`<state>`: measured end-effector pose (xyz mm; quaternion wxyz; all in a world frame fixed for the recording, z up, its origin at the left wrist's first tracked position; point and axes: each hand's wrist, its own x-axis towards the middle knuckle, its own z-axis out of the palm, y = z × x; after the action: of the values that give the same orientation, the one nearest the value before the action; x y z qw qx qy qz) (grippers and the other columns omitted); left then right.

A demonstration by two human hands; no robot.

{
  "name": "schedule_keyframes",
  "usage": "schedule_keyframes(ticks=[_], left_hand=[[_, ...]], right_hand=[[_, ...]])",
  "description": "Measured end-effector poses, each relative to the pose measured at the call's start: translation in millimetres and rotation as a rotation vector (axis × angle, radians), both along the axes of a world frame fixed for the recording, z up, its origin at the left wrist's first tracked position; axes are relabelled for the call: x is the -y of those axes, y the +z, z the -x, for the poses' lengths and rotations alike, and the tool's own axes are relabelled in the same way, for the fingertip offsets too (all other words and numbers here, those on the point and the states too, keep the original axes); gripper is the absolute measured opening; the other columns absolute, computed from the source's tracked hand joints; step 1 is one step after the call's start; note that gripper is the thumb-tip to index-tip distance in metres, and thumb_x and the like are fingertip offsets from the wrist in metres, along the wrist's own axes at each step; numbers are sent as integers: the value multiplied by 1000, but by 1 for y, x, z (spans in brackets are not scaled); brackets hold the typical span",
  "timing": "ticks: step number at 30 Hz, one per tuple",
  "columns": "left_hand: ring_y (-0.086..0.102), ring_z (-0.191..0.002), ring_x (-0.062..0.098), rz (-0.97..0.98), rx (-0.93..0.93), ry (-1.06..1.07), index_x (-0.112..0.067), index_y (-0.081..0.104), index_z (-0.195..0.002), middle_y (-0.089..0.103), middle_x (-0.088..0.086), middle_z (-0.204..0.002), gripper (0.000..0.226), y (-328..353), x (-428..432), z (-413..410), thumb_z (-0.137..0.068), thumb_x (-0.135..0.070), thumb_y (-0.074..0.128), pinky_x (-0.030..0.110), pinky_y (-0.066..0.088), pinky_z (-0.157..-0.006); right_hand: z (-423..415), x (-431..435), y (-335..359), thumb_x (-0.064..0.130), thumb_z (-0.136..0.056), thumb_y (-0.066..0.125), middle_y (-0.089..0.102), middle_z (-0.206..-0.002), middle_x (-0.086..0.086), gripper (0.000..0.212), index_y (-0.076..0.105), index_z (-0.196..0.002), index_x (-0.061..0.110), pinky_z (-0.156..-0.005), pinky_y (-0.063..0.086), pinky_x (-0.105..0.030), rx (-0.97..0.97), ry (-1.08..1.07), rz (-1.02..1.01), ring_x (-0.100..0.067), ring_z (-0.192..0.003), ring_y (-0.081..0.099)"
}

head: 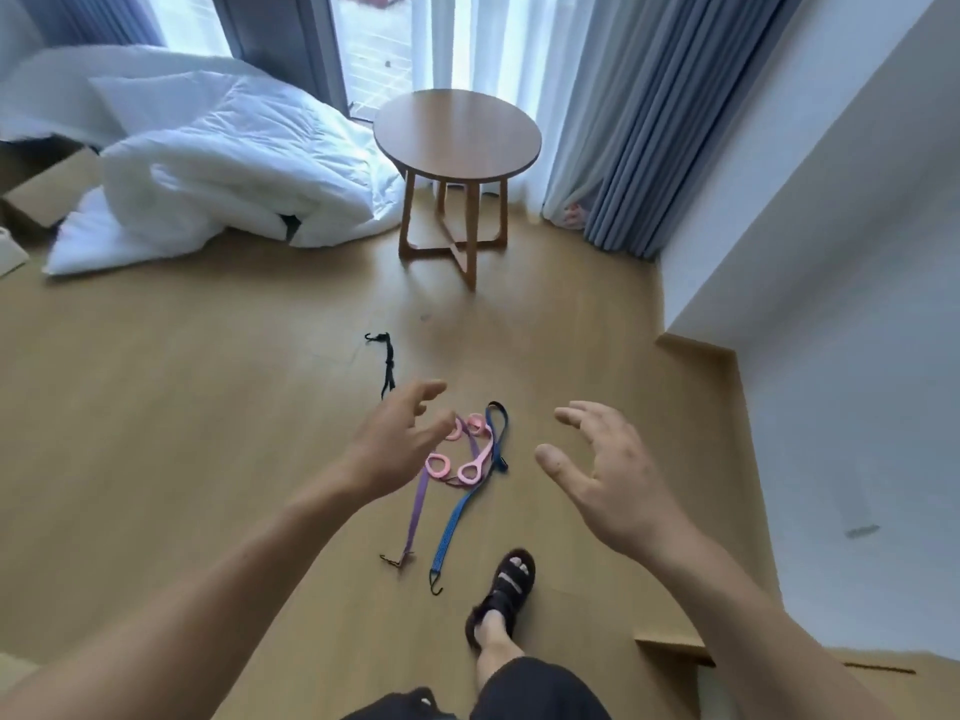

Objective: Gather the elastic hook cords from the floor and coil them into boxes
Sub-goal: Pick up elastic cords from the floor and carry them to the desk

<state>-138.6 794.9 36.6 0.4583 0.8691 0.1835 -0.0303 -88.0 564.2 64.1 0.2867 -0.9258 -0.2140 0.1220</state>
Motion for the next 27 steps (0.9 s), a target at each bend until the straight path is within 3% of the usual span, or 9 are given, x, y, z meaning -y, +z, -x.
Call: schedule_keyframes(ticks=[5, 10, 15, 21, 27], left_hand=[[51, -119, 10, 111, -98, 125, -14, 45, -143, 54, 2, -139, 46, -35, -23, -43, -101, -28, 54, 24, 42, -93], [57, -112, 12, 188, -187, 300, -15, 52, -137, 60, -4, -123, 40, -77, -40, -104, -99, -25, 57, 25, 46, -91], [55, -109, 9, 252, -295, 442, -19, 53, -136, 58, -7, -123, 38, -156, -55, -150, -99, -26, 56, 19, 44, -82], [56, -115, 14, 325, -484, 573, -21, 54, -134, 58, -3, -126, 36, -299, -83, -177, -98, -26, 55, 40, 49, -102], [57, -114, 19, 391, -511, 635, -18, 54, -132, 59, 0, -126, 35, -482, -125, -203, -97, -24, 55, 41, 48, -103]], right_hand=[[-71, -35, -41, 45, -92, 58, 43, -140, 11, 50, 51, -137, 24, -100, 23, -16, -115, 98, -29, -6, -132, 35], [-144, -67, -93, 45, -94, 57, 44, -143, 11, 48, 51, -137, 24, -106, 26, -19, -248, 180, -32, -7, -135, 34], [-205, -97, -172, 45, -93, 58, 49, -131, 14, 45, 53, -132, 26, -97, 32, -20, -332, 198, 23, -7, -125, 42], [-245, -149, -323, 48, -93, 56, 48, -133, 13, 46, 50, -134, 28, -96, 37, -25, -448, 206, 105, -6, -121, 42], [-267, -212, -522, 45, -94, 55, 48, -140, 2, 52, 48, -139, 20, -102, 40, -34, -523, 184, 194, -18, -128, 45]])
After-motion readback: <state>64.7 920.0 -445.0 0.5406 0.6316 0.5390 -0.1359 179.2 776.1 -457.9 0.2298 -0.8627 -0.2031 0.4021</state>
